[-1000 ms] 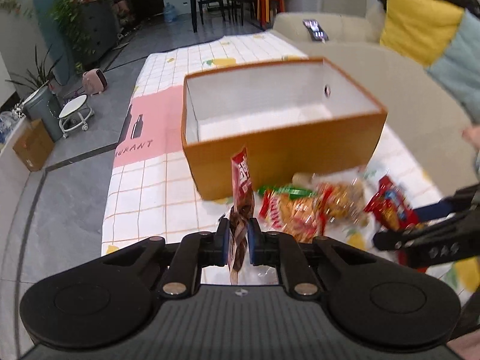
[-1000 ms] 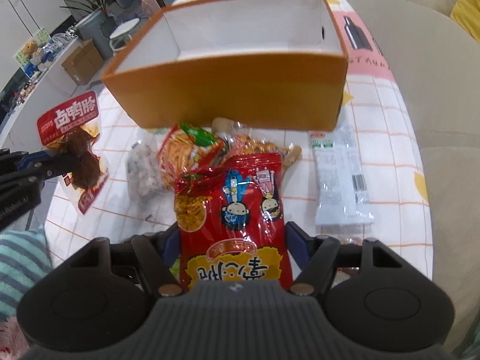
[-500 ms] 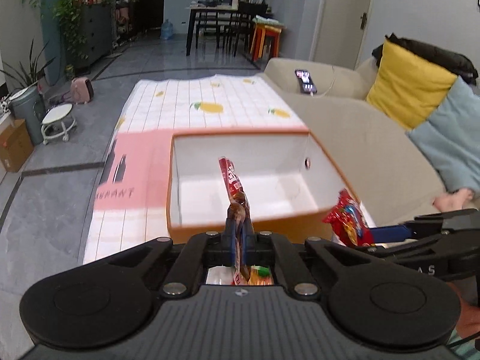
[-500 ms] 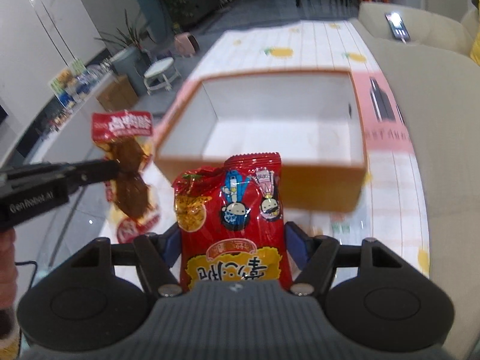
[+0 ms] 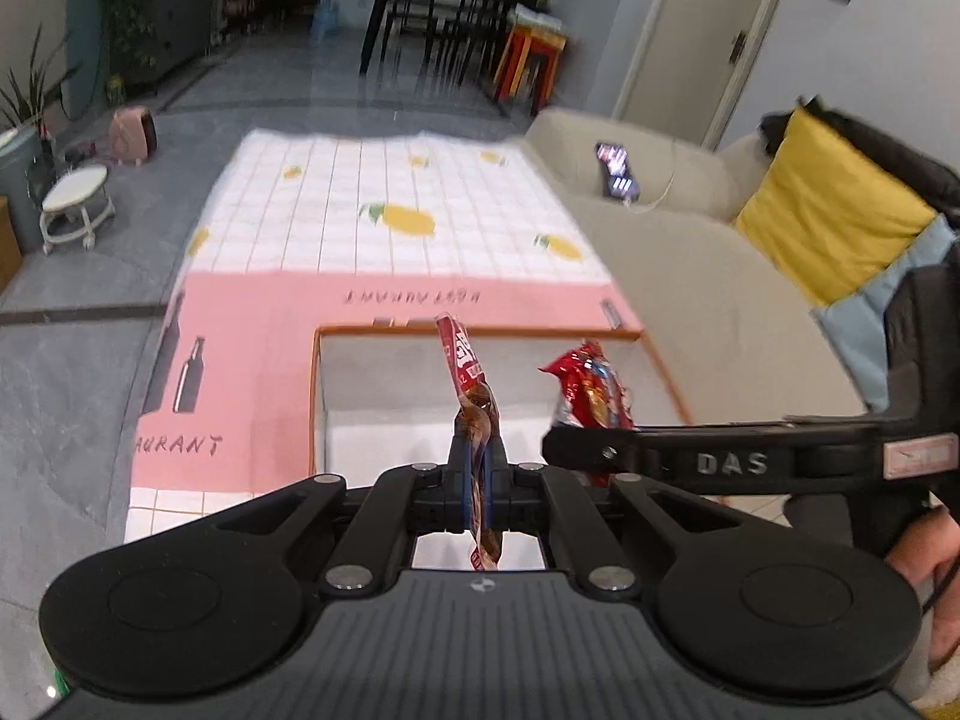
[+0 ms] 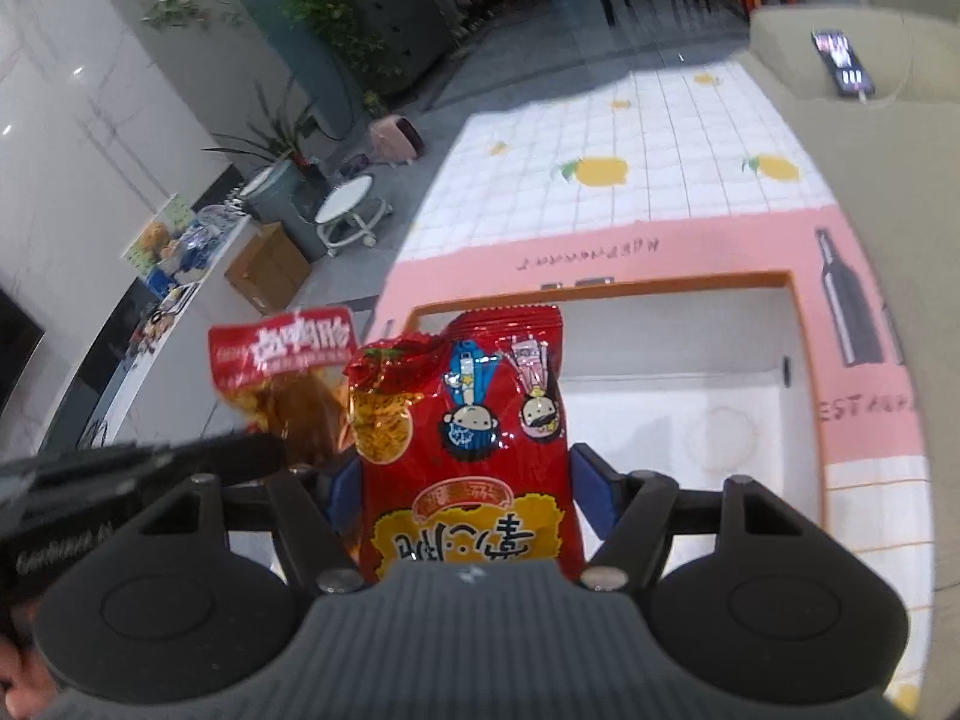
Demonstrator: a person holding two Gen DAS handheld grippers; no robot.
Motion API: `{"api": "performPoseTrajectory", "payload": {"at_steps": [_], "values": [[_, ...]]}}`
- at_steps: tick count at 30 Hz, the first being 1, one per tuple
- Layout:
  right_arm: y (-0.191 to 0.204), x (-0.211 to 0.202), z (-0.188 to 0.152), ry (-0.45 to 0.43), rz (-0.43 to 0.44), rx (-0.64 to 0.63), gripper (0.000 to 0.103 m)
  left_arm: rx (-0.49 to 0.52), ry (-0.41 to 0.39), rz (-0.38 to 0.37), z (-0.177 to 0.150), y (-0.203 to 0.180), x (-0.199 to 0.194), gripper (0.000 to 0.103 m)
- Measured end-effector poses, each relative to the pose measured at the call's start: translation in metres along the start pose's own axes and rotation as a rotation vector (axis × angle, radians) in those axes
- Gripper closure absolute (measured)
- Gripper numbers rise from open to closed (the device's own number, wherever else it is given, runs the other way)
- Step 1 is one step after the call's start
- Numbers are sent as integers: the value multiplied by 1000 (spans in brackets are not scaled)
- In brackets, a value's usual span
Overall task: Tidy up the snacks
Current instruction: 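Carry both packets over the orange box and lower them inside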
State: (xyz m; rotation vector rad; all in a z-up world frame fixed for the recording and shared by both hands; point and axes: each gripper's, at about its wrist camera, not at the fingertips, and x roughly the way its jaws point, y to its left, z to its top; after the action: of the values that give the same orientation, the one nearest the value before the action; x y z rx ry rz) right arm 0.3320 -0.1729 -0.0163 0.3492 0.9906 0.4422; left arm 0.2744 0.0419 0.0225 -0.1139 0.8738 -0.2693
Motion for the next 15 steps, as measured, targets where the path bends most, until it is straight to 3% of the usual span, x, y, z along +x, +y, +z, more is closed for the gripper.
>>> {"api": "performPoseTrajectory", "payload": {"at_steps": [7, 15], "values": [[-20, 86, -2, 184, -88, 24, 36, -30, 170, -5, -1, 25, 70, 101], [-40, 140, -9, 335, -97, 133, 36, -40, 334, -4, -7, 41, 119, 103]]}}
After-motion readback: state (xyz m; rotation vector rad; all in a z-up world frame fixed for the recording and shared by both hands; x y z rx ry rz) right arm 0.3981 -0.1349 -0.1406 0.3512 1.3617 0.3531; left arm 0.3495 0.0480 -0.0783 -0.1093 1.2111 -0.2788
